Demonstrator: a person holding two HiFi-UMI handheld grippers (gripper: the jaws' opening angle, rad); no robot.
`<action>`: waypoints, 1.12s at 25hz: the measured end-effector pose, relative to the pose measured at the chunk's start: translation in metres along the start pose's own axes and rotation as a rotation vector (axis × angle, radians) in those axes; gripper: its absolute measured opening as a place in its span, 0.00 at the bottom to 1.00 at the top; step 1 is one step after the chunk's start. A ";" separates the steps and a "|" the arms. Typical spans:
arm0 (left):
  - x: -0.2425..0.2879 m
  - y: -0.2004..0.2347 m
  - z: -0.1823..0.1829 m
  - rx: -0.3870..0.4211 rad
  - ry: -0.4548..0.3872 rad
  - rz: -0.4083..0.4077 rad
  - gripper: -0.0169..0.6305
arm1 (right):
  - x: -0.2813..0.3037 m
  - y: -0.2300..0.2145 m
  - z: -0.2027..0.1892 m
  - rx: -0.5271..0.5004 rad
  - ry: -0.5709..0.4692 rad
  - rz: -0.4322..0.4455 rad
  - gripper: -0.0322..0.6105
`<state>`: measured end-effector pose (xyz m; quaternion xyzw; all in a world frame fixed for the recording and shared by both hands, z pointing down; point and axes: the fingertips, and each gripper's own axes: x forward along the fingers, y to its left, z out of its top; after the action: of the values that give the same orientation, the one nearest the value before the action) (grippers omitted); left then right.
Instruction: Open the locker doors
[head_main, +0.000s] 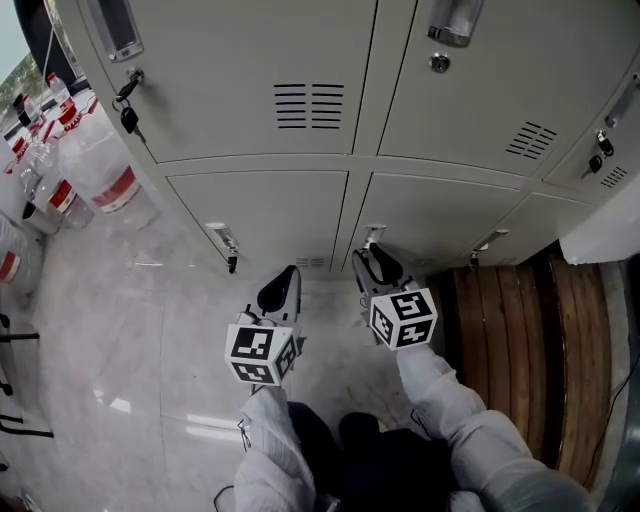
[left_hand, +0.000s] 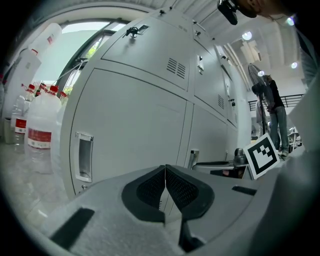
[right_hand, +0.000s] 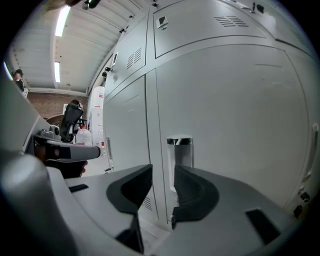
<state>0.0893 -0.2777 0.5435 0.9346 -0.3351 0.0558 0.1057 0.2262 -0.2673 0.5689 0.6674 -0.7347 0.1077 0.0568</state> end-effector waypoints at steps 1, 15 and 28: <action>0.000 0.001 -0.002 -0.006 0.001 0.002 0.04 | 0.004 -0.001 -0.001 -0.010 0.006 -0.010 0.23; -0.020 0.023 -0.014 -0.062 0.010 0.031 0.04 | 0.029 -0.009 0.000 -0.014 -0.015 -0.096 0.23; -0.038 0.022 -0.017 -0.075 0.013 0.011 0.04 | -0.012 0.007 -0.012 -0.013 0.017 -0.233 0.23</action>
<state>0.0451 -0.2669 0.5569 0.9277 -0.3416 0.0500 0.1423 0.2197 -0.2521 0.5768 0.7468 -0.6525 0.1012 0.0797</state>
